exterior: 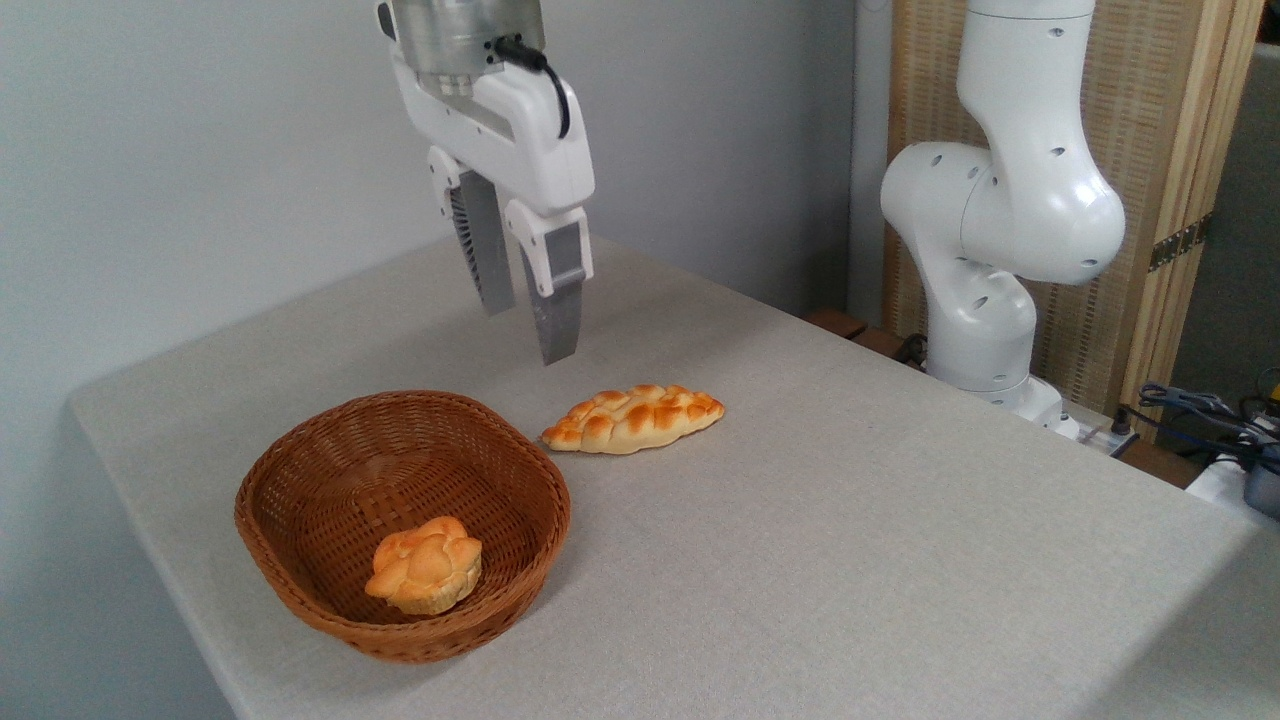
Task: Put bread into the basket
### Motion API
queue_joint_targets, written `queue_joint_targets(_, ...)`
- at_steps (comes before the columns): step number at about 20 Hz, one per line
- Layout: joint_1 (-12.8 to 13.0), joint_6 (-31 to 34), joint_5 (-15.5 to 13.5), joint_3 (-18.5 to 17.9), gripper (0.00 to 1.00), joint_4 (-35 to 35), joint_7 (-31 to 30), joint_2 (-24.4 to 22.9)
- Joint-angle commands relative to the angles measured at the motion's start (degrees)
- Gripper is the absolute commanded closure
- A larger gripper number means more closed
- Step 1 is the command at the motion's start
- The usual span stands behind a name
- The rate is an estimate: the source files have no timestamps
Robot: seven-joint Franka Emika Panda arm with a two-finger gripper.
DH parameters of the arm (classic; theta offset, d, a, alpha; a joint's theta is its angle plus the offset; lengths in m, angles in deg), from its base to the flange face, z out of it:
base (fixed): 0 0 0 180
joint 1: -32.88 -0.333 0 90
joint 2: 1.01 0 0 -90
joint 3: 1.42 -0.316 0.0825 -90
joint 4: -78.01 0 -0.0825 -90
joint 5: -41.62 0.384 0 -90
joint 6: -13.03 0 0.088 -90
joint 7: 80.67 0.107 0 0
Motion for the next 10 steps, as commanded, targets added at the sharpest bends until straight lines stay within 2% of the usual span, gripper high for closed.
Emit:
queue_joint_targets(1,0.11,2.72,-0.05,-0.43,0.0,1.91,-1.62,1.15)
queue_joint_targets(3,0.11,2.72,0.47,-0.69,0.0,3.31,-1.53,1.5)
queue_joint_targets(5,0.19,2.63,2.84,-1.05,0.0,4.02,-1.09,1.76)
queue_joint_targets(10,0.19,2.63,2.58,-1.13,0.0,3.93,-1.09,1.76)
